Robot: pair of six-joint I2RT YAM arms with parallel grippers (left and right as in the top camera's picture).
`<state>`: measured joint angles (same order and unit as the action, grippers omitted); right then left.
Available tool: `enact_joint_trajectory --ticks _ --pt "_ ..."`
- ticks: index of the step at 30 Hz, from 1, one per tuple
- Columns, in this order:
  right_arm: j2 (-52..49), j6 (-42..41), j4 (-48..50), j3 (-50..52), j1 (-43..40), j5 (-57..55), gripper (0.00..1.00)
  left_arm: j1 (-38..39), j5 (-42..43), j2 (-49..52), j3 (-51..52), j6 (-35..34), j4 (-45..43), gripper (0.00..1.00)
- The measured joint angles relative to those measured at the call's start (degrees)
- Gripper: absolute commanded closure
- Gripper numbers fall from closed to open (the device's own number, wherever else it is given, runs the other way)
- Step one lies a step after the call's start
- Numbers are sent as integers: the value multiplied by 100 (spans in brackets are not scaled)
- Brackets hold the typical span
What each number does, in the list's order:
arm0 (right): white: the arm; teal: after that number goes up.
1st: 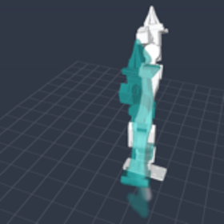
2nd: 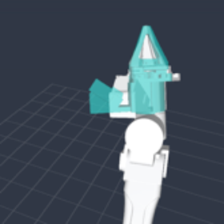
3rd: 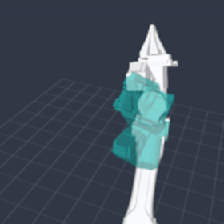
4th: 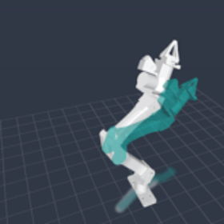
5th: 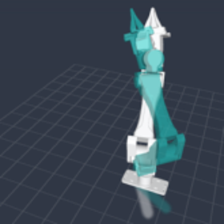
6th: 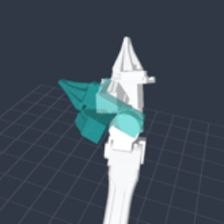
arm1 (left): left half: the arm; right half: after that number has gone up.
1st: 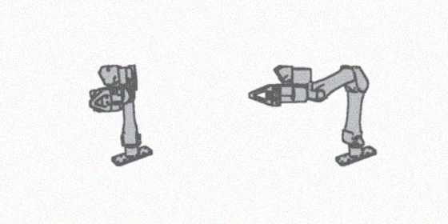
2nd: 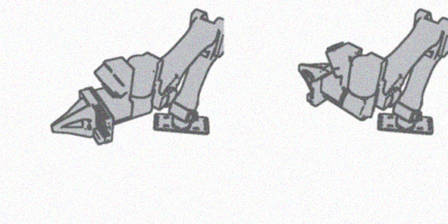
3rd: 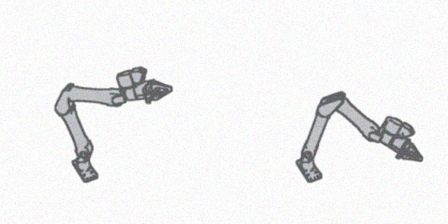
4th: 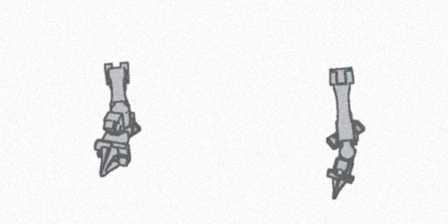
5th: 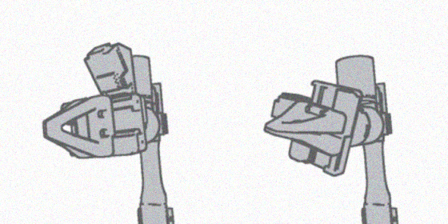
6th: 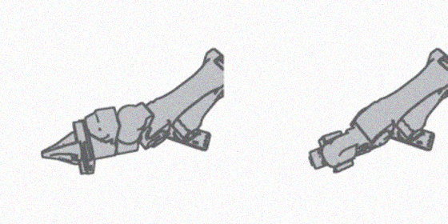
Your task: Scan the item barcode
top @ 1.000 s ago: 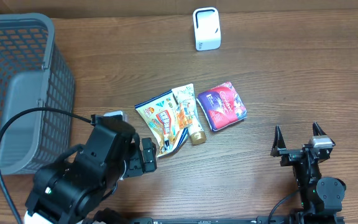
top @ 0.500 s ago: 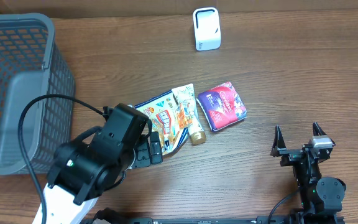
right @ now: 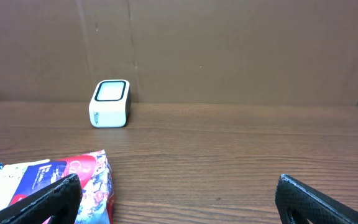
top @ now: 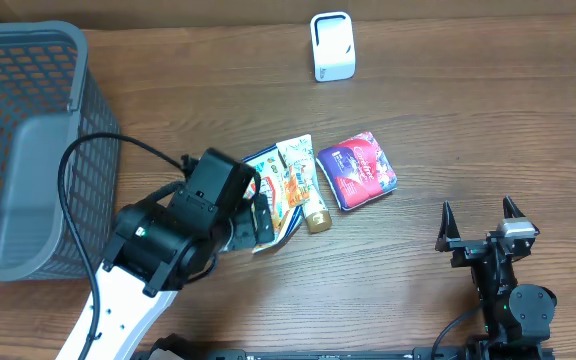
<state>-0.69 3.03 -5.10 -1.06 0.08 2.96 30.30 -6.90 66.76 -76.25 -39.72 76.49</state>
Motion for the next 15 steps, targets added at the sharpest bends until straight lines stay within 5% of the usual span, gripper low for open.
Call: enact_joint_trajectory --ticks 7,15 --pt "0 0 0 0 0 -2 0 -15 109 -313 745 1331 -2072 0" --pt "0 0 -2 0 0 -2 0 -868 1322 -1174 2804 2776 -4253 1"
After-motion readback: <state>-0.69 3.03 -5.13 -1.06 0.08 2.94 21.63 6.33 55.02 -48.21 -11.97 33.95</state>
